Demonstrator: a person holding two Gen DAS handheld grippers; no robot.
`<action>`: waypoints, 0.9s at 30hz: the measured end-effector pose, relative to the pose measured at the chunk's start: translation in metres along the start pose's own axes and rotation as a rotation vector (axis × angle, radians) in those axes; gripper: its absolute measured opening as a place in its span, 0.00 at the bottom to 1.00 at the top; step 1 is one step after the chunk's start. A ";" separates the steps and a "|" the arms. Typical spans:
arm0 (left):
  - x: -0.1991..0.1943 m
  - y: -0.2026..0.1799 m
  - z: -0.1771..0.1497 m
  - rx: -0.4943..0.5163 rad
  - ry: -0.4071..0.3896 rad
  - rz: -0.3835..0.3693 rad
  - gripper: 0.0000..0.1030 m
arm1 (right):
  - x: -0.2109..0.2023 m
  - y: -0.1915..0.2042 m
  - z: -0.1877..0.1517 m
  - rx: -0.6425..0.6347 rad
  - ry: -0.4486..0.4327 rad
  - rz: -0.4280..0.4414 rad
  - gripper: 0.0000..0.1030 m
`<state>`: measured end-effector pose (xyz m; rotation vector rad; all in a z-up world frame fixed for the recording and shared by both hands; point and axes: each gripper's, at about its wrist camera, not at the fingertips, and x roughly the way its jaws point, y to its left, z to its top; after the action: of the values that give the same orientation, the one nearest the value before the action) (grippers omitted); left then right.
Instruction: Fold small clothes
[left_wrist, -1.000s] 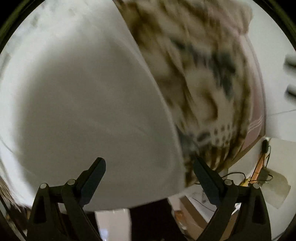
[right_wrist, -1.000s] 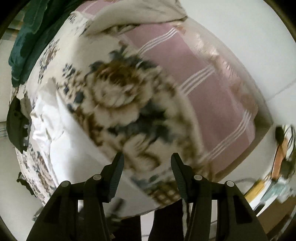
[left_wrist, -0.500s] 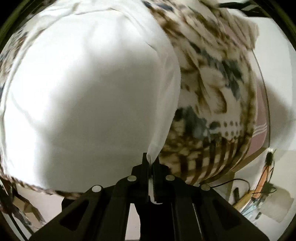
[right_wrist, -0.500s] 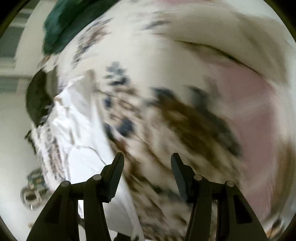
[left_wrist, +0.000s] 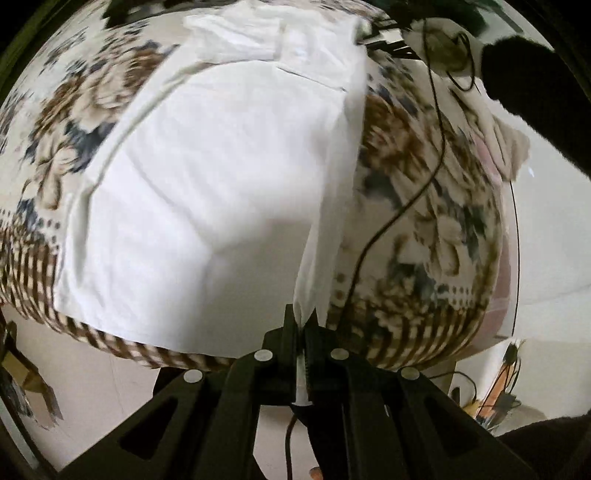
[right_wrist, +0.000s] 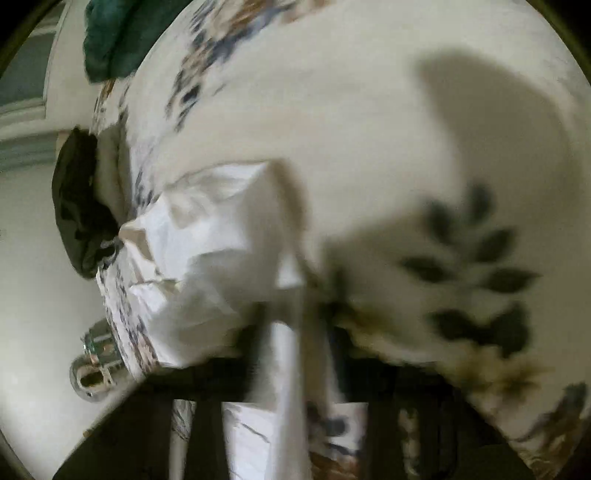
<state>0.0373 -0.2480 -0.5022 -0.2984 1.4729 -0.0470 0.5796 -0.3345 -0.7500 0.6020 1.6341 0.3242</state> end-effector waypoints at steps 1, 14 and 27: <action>-0.005 0.010 0.002 -0.015 -0.006 -0.003 0.01 | -0.003 0.014 -0.002 -0.021 -0.013 -0.014 0.02; -0.058 0.174 0.015 -0.202 -0.050 -0.007 0.01 | 0.039 0.239 -0.019 -0.222 -0.003 -0.256 0.02; 0.005 0.301 0.019 -0.290 0.089 -0.057 0.07 | 0.161 0.301 -0.029 -0.176 0.049 -0.460 0.10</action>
<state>0.0114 0.0439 -0.5741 -0.5803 1.5600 0.1100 0.6004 0.0063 -0.7179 0.0774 1.7151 0.1403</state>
